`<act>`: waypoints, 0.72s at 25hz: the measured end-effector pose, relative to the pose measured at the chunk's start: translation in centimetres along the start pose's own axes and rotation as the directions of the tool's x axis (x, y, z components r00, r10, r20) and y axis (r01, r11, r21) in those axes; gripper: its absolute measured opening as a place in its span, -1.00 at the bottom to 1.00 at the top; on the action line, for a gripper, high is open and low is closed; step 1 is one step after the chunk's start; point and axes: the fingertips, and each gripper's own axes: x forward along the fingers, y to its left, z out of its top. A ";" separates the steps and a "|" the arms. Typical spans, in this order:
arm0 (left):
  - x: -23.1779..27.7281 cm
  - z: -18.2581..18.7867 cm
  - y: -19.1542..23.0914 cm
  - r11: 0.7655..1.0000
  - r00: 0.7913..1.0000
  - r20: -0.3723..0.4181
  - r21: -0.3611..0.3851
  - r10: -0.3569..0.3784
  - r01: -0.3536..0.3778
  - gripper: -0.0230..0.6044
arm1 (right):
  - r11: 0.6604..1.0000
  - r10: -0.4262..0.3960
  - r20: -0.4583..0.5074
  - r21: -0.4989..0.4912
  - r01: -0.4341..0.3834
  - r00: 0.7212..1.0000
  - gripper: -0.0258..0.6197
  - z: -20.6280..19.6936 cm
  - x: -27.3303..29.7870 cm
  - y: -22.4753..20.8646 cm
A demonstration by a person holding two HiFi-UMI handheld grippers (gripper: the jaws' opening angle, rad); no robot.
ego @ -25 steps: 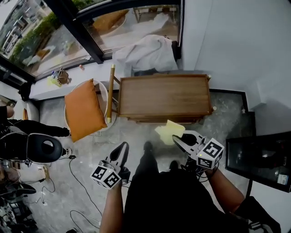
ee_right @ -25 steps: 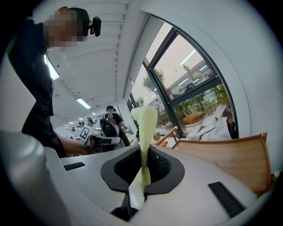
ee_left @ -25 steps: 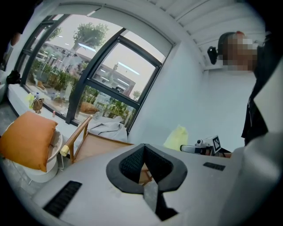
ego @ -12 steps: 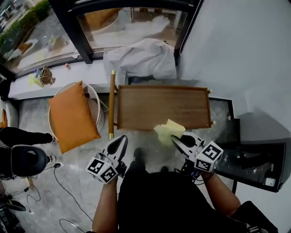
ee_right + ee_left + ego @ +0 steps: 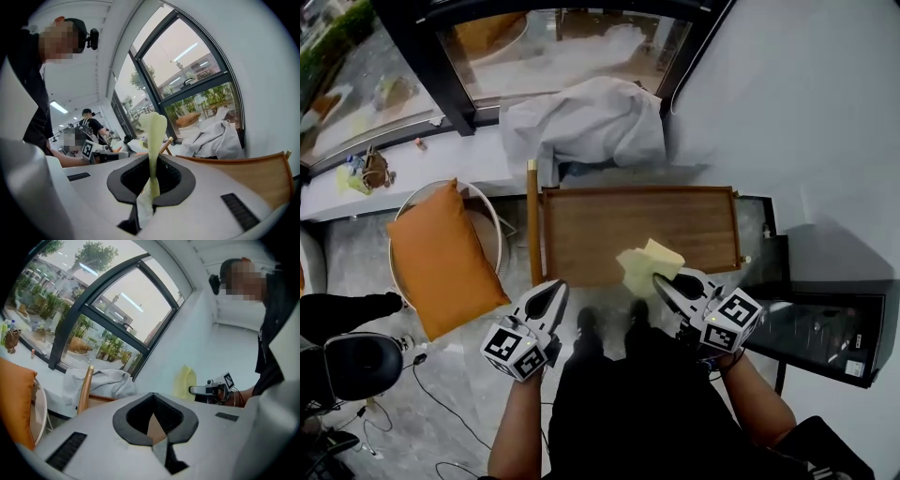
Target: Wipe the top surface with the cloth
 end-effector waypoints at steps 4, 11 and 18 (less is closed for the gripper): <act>3.2 0.8 0.2 1.000 1.000 -0.018 0.017 0.014 -0.014 -0.90 | 1.000 0.005 -0.006 0.024 -0.005 1.000 -0.82 0.8 0.6 -3.5; 8.6 2.5 0.2 0.994 0.992 -0.060 0.008 0.114 -0.113 -0.90 | 0.985 0.166 -0.011 0.059 -0.165 0.986 -0.82 3.6 2.1 -8.3; 10.3 4.4 1.0 0.976 0.973 -0.086 0.055 0.215 -0.211 -0.90 | 0.946 0.323 -0.141 0.062 -0.317 0.936 -0.82 2.6 6.5 -8.9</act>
